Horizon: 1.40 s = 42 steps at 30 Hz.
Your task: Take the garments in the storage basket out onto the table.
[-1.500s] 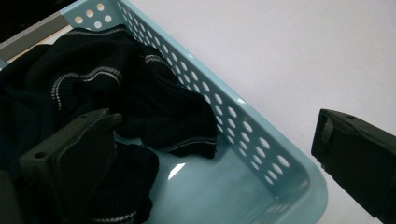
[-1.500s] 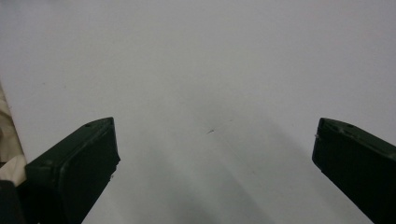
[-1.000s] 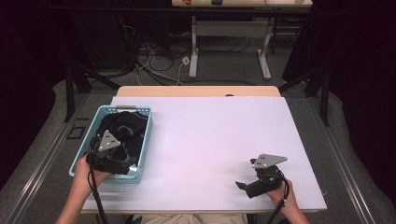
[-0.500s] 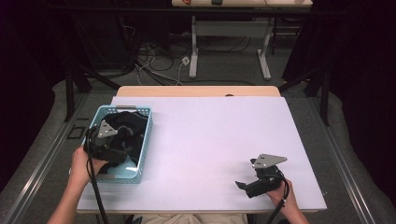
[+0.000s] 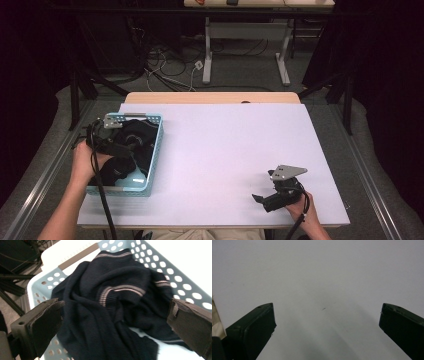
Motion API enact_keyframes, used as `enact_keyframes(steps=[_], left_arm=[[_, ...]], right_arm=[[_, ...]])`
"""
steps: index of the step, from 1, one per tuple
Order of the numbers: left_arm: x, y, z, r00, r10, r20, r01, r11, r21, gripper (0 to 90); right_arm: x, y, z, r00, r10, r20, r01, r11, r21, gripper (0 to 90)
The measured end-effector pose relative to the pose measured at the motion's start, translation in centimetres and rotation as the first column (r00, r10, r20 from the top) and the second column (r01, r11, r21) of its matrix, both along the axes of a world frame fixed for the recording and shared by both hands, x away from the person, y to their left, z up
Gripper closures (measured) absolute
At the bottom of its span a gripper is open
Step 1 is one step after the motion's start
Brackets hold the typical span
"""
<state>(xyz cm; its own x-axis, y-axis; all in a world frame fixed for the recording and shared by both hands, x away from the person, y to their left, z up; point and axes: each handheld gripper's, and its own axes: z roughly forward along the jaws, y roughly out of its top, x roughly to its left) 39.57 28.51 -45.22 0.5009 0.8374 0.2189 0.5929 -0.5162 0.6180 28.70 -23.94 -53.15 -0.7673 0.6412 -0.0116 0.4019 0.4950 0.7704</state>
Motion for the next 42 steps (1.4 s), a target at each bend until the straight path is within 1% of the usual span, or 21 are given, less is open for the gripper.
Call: enact_keyframes(steps=[2, 5, 6, 7, 8, 9, 10, 12, 13, 15, 17, 19, 21, 23, 24, 27, 28, 30, 31, 33, 42], left_arm=[[0.4, 0.2, 0.0, 1.0, 0.005, 0.002, -0.005, 0.9999, 0.012, 0.0], [1.6, 0.6, -0.5, 0.9993, 0.026, -0.025, -0.025, 0.9995, 0.021, 0.0], [1.6, 0.6, -0.5, 0.9993, 0.026, -0.025, -0.025, 0.9995, 0.021, 0.0], [2.3, 0.8, -0.7, 0.9985, 0.03, -0.046, -0.028, 0.9991, 0.03, 0.0], [2.3, 0.8, -0.7, 0.9985, 0.03, -0.046, -0.028, 0.9991, 0.03, 0.0], [3.0, 0.8, -1.0, 0.9973, 0.037, -0.064, -0.034, 0.9987, 0.038, 0.0], [3.0, 0.8, -1.0, 0.9973, 0.037, -0.064, -0.034, 0.9987, 0.038, 0.0], [4.0, 0.8, -1.3, 0.9951, 0.037, -0.092, -0.032, 0.9982, 0.052, 0.0], [4.0, 0.8, -1.3, 0.9951, 0.037, -0.092, -0.032, 0.9982, 0.052, 0.0], [4.7, 0.7, -1.7, 0.9923, 0.033, -0.12, -0.025, 0.9974, 0.068, 0.0], [5.1, 0.5, -2.1, 0.9904, 0.032, -0.134, -0.021, 0.9964, 0.082, 0.0], [5.5, 0.5, -2.5, 0.9863, 0.029, -0.163, -0.014, 0.9957, 0.091, 0.0], [5.7, 0.5, -2.8, 0.9852, 0.028, -0.169, -0.012, 0.9953, 0.096, 0.0], [6.3, 0.6, -3.5, 0.9805, 0.041, -0.192, -0.022, 0.9945, 0.102, 0.0], [6.3, 0.6, -3.5, 0.9805, 0.041, -0.192, -0.022, 0.9945, 0.102, 0.0], [7.0, 0.9, -4.6, 0.9719, 0.06, -0.228, -0.038, 0.9946, 0.097, 0.0], [7.0, 0.9, -4.6, 0.9719, 0.06, -0.228, -0.038, 0.9946, 0.097, 0.0], [7.4, 1.0, -5.3, 0.9634, 0.064, -0.26, -0.041, 0.9948, 0.093, 0.0], [7.6, 1.0, -5.8, 0.9574, 0.066, -0.281, -0.038, 0.9937, 0.106, 0.0], [7.8, 0.9, -6.3, 0.9532, 0.067, -0.295, -0.032, 0.992, 0.122, 0.0], [8.1, 0.8, -7.3, 0.9505, 0.076, -0.301, -0.039, 0.9913, 0.126, 1.5]], right_arm=[[0.0, 0.0, 0.0, 1.0, 0.001, -0.001, -0.001, 1.0, -0.001, 0.0], [0.0, 0.0, 0.0, 1.0, 0.005, -0.004, -0.005, 1.0, -0.003, 0.0], [0.0, 0.0, 0.0, 1.0, 0.001, -0.009, -0.001, 1.0, -0.001, 0.0], [0.0, 0.0, 0.0, 1.0, 0.002, -0.009, -0.002, 1.0, -0.001, 0.0], [0.0, 0.0, 0.0, 1.0, 0.003, -0.005, -0.003, 1.0, -0.004, 0.0], [0.0, 0.0, 0.0, 1.0, 0.002, -0.006, -0.002, 1.0, -0.003, 0.0], [0.0, 0.0, -0.1, 1.0, 0.0, -0.004, 0.0, 1.0, 0.0, 0.0], [0.0, 0.1, -0.1, 0.9999, -0.003, -0.01, 0.003, 1.0, 0.0, 0.0], [0.0, 0.1, -0.1, 1.0, -0.003, -0.008, 0.003, 1.0, -0.001, 0.0], [0.0, 0.1, -0.1, 1.0, -0.002, -0.009, 0.002, 1.0, 0.0, 0.0], [0.0, 0.0, -0.1, 0.9999, -0.002, -0.01, 0.002, 1.0, 0.001, 0.0], [0.0, 0.0, -0.1, 0.9999, 0.0, -0.014, 0.0, 1.0, -0.003, 0.0], [0.0, 0.0, -0.1, 0.9999, 0.0, -0.014, 0.0, 1.0, -0.003, 0.0], [0.0, 0.0, -0.1, 0.9999, 0.0, -0.014, 0.0, 1.0, -0.003, 0.0], [0.0, 0.0, -0.1, 0.9999, 0.0, -0.014, 0.0, 1.0, -0.003, 0.0], [0.1, 0.0, -0.1, 0.9998, 0.005, -0.021, -0.005, 1.0, 0.0, 0.0], [0.1, 0.0, -0.1, 0.9998, 0.005, -0.021, -0.005, 1.0, 0.0, 0.0], [0.0, 0.0, -0.1, 0.9998, 0.006, -0.021, -0.005, 1.0, 0.001, 0.0], [0.0, 0.0, -0.1, 0.9998, 0.006, -0.021, -0.006, 1.0, 0.0, 0.0], [0.1, 0.0, -0.1, 0.9997, 0.009, -0.022, -0.009, 1.0, 0.002, 0.0], [0.0, 0.0, -0.2, 0.9996, 0.009, -0.026, -0.009, 1.0, 0.002, 0.0]])
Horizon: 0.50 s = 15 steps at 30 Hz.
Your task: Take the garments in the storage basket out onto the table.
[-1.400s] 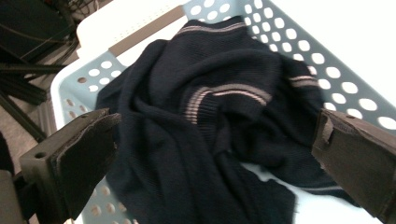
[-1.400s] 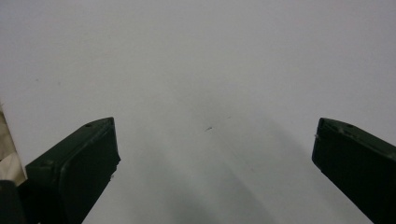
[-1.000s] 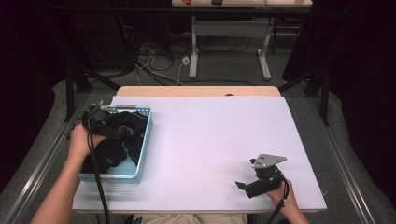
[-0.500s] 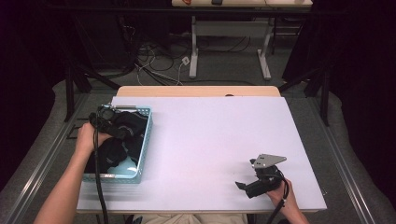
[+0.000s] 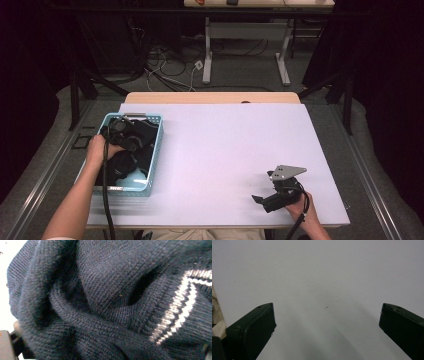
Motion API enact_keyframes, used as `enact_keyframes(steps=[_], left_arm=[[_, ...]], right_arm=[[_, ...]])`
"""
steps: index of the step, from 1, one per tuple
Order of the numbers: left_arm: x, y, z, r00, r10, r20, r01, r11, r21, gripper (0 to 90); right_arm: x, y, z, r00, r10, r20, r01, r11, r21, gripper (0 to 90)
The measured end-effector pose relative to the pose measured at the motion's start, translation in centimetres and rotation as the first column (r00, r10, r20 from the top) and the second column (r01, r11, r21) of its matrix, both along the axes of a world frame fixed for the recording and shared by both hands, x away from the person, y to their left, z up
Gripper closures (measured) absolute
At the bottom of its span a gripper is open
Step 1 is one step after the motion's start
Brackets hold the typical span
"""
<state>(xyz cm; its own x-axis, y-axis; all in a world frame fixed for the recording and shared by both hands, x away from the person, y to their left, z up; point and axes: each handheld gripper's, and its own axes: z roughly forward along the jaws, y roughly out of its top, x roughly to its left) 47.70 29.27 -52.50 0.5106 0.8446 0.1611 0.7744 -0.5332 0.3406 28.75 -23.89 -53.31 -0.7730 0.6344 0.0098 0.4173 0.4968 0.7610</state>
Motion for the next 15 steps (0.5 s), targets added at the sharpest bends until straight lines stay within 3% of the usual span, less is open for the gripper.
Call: enact_keyframes(steps=[10, 15], left_arm=[[0.1, 0.36, -0.56, 1.0, 0.001, 0.009, -0.001, 0.9995, -0.032, 6.2], [0.02, 0.4, -0.64, 0.9999, -0.003, 0.012, 0.004, 0.9987, -0.051, 14.9]], right_arm=[[0.0, -0.06, 0.06, 1.0, 0.003, -0.004, -0.003, 1.0, -0.004, 0.0], [0.04, -0.04, 0.02, 0.9999, 0.005, -0.013, -0.005, 1.0, 0.001, 0.0]])
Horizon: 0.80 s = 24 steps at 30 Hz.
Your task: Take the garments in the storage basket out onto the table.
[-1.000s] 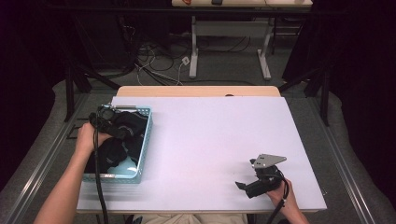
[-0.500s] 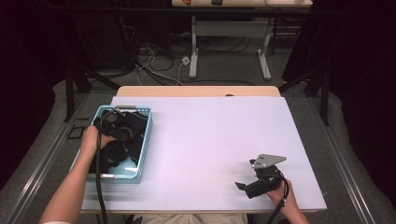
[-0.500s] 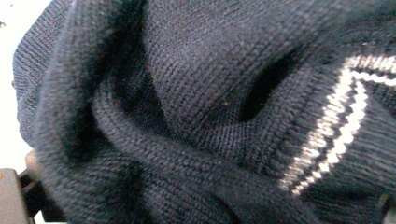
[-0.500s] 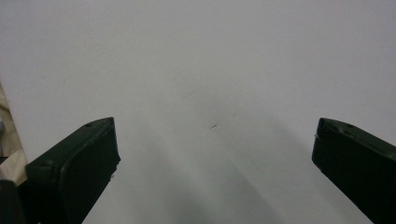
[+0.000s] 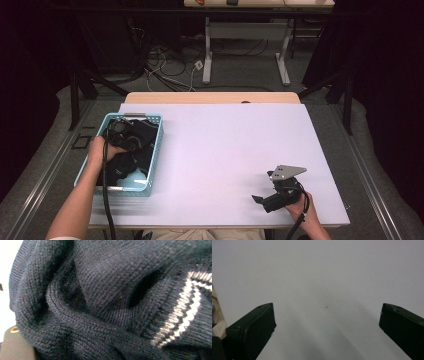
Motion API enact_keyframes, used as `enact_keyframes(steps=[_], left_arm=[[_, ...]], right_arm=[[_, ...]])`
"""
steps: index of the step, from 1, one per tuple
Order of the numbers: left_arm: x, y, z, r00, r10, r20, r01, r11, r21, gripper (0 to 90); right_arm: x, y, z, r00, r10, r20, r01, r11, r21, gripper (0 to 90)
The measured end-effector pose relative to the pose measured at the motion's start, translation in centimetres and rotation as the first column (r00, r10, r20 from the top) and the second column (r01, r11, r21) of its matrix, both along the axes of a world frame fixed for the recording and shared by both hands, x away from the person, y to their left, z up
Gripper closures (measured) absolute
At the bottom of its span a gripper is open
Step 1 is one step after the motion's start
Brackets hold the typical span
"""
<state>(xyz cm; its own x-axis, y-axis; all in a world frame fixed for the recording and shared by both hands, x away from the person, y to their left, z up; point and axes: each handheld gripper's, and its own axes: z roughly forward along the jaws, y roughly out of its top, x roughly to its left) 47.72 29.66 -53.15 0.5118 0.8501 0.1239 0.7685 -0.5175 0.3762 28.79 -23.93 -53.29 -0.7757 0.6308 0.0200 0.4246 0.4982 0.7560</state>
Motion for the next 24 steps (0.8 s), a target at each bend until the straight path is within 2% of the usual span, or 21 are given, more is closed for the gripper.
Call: enact_keyframes(steps=[9, 11, 12, 13, 18, 20, 24], left_arm=[[-0.42, -0.15, 0.13, 0.9994, -0.021, 0.028, 0.021, 0.9998, 0.007, 35.6], [-0.49, -0.24, 0.14, 0.9992, -0.019, 0.034, 0.019, 0.9998, 0.011, 44.6], [-0.55, -0.33, 0.22, 0.9987, -0.029, 0.041, 0.027, 0.9991, 0.034, 48.9], [-0.55, -0.33, 0.22, 0.9987, -0.029, 0.041, 0.027, 0.9991, 0.034, 52.7], [-0.69, -0.27, 0.24, 0.9981, -0.025, 0.057, 0.023, 0.999, 0.038, 61.2], [-0.77, -0.07, 0.29, 0.9973, -0.016, 0.071, 0.014, 0.9997, 0.017, 62.9], [-0.88, 0.03, 0.54, 0.9968, -0.013, 0.079, 0.012, 0.9998, 0.015, 65.8]], right_arm=[[0.08, 0.01, -0.08, 0.9999, 0.006, 0.008, -0.006, 1.0, 0.003, 0.1], [0.03, 0.04, -0.09, 1.0, 0.002, 0.004, -0.002, 1.0, 0.004, 0.1], [0.03, 0.04, -0.09, 1.0, 0.002, 0.004, -0.002, 1.0, 0.004, 0.1], [0.04, 0.05, -0.09, 1.0, 0.002, 0.004, -0.002, 1.0, 0.005, 0.1], [0.08, 0.01, -0.09, 0.9999, 0.005, 0.009, -0.005, 1.0, 0.001, 0.1], [0.07, 0.0, -0.07, 1.0, 0.004, 0.009, -0.004, 1.0, -0.001, 0.2], [0.06, 0.01, -0.1, 1.0, 0.003, 0.007, -0.003, 1.0, 0.0, 0.2]])
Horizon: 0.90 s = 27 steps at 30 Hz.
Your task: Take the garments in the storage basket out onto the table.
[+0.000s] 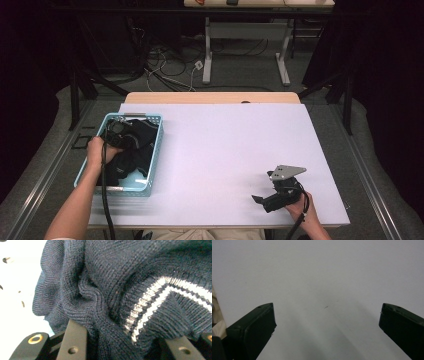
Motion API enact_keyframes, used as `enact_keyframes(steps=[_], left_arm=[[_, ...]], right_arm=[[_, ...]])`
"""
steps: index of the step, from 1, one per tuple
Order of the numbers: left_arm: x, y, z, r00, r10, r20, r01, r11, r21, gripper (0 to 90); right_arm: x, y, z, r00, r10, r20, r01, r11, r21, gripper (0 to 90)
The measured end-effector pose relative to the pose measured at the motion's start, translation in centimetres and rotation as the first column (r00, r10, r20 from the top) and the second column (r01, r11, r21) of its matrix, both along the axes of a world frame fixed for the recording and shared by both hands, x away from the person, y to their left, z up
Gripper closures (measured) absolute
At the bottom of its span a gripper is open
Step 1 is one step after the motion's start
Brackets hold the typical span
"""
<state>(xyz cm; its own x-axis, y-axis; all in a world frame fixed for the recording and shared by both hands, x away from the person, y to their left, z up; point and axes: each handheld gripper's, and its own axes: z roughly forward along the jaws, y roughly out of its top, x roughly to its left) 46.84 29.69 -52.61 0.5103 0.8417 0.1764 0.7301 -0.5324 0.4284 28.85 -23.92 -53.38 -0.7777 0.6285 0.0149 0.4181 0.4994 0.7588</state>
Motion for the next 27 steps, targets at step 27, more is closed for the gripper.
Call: enact_keyframes(steps=[27], left_arm=[[-2.7, 1.4, 5.4, 0.9701, -0.062, 0.235, 0.083, 0.9933, -0.08, 68.2]], right_arm=[[0.0, 0.0, -0.1, 1.0, -0.005, 0.005, 0.005, 1.0, 0.002, 0.1]])
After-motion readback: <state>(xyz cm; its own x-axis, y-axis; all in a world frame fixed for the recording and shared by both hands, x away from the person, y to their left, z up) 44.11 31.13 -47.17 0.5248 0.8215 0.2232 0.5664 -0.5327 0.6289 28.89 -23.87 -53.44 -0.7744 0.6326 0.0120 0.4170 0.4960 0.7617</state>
